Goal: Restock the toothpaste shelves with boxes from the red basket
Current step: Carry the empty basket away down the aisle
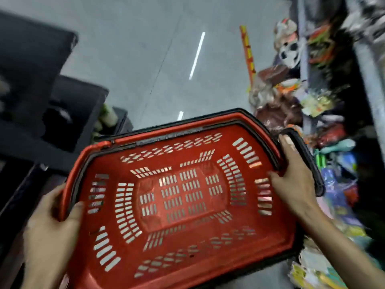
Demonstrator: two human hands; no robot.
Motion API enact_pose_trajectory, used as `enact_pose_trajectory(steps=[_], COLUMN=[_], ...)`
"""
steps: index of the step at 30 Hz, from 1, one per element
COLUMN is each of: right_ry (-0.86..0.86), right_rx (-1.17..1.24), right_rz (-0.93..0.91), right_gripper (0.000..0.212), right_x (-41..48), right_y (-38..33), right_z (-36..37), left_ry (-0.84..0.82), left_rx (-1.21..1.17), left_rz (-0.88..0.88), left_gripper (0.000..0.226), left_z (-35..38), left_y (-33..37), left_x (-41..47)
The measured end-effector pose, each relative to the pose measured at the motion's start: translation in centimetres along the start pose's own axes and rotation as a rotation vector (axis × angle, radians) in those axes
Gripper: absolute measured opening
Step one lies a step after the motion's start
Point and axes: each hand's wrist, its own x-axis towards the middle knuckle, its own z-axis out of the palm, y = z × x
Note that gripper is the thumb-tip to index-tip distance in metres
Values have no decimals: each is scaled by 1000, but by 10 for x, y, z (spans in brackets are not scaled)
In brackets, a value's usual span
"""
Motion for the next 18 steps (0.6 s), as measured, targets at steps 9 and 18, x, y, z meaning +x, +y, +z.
enact_pose_trajectory(steps=[9,18], right_ry=[138,175], right_rx=[80,84], right_rz=[120,234], right_gripper=[99,97], right_x=[130,250], right_y=[-23,-50], right_z=[-116,-123], left_ry=[-111,-189], left_rx=[-77,-120], left_rz=[239,325], left_gripper=[47,42], left_z=[54,123], left_y=[227,339], left_x=[78,178])
